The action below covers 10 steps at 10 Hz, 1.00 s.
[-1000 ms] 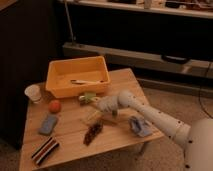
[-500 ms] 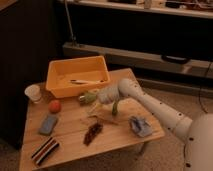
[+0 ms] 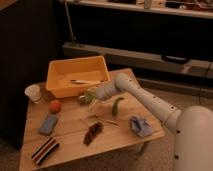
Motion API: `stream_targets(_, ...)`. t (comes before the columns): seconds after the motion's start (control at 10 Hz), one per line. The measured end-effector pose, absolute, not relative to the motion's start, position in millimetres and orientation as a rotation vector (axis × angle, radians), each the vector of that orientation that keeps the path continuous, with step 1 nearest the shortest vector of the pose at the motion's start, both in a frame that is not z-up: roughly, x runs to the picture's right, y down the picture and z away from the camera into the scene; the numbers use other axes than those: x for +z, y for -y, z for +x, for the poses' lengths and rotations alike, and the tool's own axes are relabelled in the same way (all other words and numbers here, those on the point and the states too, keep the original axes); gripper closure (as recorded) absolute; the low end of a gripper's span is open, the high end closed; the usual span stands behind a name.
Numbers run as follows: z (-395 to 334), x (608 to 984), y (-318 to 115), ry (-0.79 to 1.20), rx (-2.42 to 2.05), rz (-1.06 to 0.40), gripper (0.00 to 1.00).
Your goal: Stack cups on top of each other
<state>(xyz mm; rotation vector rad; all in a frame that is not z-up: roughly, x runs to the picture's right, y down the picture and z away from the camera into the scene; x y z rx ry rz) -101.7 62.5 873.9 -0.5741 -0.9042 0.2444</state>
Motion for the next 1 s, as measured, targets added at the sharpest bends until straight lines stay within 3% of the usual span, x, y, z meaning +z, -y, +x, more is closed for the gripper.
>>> stream_targets(0.4, -113.3, 899.7, -56.5, 0.787, 0.218, -0.591, 0.2)
stream_targets(1.0, -113.9, 907.5, -53.0, 0.735, 0.223, -0.588, 0.2)
